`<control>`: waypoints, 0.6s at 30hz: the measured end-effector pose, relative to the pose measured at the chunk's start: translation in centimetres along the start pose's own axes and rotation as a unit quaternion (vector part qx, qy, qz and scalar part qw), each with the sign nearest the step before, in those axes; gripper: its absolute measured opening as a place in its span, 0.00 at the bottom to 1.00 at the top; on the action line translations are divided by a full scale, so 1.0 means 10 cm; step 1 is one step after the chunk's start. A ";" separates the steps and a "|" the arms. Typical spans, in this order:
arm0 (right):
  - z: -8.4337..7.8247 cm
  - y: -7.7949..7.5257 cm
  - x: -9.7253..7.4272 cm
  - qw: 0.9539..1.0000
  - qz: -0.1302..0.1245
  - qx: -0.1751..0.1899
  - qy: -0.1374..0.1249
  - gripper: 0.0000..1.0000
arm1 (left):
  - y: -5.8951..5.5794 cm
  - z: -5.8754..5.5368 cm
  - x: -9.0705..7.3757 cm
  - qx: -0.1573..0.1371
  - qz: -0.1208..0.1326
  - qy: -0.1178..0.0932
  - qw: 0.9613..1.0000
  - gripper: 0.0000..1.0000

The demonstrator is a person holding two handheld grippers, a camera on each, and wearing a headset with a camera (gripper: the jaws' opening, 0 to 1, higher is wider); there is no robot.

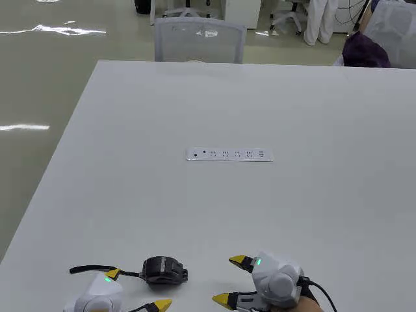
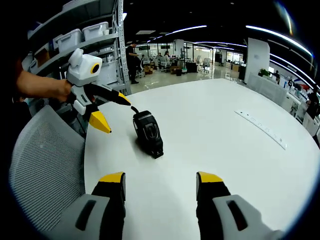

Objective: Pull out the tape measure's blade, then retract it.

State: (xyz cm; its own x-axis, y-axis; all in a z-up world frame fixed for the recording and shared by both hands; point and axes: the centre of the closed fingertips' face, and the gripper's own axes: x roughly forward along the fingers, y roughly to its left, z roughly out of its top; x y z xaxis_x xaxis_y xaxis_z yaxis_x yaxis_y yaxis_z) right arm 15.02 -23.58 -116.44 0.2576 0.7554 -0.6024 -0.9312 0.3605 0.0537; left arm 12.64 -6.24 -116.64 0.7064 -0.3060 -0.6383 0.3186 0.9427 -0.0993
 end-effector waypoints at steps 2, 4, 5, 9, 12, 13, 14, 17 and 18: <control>-0.02 0.01 -0.08 1.000 -0.005 0.006 0.000 0.59 | 0.02 0.00 -0.05 0.004 -0.002 0.002 1.000 0.83; -0.04 0.00 -0.13 1.000 -0.010 0.007 0.000 0.60 | 0.03 -0.01 -0.09 0.006 -0.006 0.003 1.000 0.84; -0.05 0.00 -0.17 1.000 -0.014 0.010 0.001 0.60 | 0.04 -0.01 -0.12 0.007 -0.008 0.004 1.000 0.84; -0.07 0.00 -0.29 0.999 -0.024 0.022 -0.002 0.65 | 0.05 -0.01 -0.18 0.009 -0.016 0.005 1.000 0.86; -0.10 -0.01 -0.39 0.999 -0.031 0.028 -0.002 0.67 | 0.04 0.00 -0.22 0.014 -0.022 0.006 1.000 0.88; -0.10 -0.02 -0.43 0.999 -0.034 0.035 -0.003 0.68 | 0.02 0.02 -0.24 0.015 -0.026 0.001 1.000 0.88; -0.11 -0.02 -0.46 0.999 -0.037 0.039 -0.004 0.69 | 0.02 0.03 -0.26 0.016 -0.030 0.000 0.999 0.88; -0.14 -0.04 -0.55 0.998 -0.044 0.047 -0.006 0.73 | 0.01 0.02 -0.30 0.030 -0.036 0.003 0.999 0.90; -0.14 -0.05 -0.59 0.998 -0.048 0.049 -0.007 0.74 | 0.01 0.01 -0.32 0.039 -0.038 0.008 0.998 0.90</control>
State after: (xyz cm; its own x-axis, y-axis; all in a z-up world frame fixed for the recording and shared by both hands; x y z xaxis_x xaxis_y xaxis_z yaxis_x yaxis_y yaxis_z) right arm 13.62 -29.00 -114.05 0.3497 0.7222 -0.5968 -0.8726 0.4830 0.0730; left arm 10.49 -5.23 -114.51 0.6677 -0.3739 -0.6437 0.4197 0.9033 -0.0893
